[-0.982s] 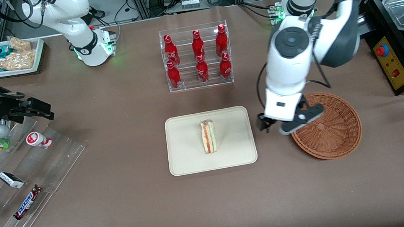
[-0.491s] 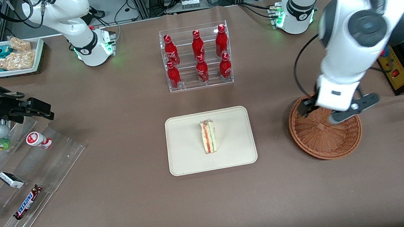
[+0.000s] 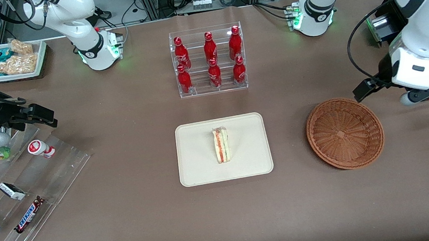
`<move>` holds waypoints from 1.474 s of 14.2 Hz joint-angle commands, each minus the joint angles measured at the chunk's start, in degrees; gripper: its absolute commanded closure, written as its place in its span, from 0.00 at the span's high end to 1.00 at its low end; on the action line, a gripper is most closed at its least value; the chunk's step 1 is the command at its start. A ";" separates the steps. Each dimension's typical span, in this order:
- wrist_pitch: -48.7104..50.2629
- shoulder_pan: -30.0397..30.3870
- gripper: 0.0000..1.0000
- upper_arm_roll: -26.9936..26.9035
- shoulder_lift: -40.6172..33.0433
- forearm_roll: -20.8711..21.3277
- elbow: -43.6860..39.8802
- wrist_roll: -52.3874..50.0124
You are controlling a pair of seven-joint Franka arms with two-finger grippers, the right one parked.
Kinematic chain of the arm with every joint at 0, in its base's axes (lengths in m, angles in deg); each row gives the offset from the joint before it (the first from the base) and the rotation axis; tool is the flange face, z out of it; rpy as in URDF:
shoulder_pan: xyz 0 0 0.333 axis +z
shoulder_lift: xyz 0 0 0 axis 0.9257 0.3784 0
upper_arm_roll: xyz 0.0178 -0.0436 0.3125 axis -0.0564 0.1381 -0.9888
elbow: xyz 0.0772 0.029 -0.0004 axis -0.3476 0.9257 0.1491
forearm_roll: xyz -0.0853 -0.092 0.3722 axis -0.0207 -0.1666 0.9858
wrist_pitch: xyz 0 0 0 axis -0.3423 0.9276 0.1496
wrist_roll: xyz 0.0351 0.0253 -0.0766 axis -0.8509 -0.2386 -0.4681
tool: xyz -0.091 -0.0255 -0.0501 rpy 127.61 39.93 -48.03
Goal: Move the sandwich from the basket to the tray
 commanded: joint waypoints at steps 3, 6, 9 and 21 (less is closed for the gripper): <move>1.34 19.62 1.00 19.60 -2.17 -0.18 1.09 4.88; 3.44 26.03 1.00 22.51 -3.84 -0.18 1.27 13.13; 3.97 28.34 1.00 23.14 -4.90 -0.09 1.00 18.33; 3.97 27.55 1.00 24.02 -4.46 2.54 0.56 20.19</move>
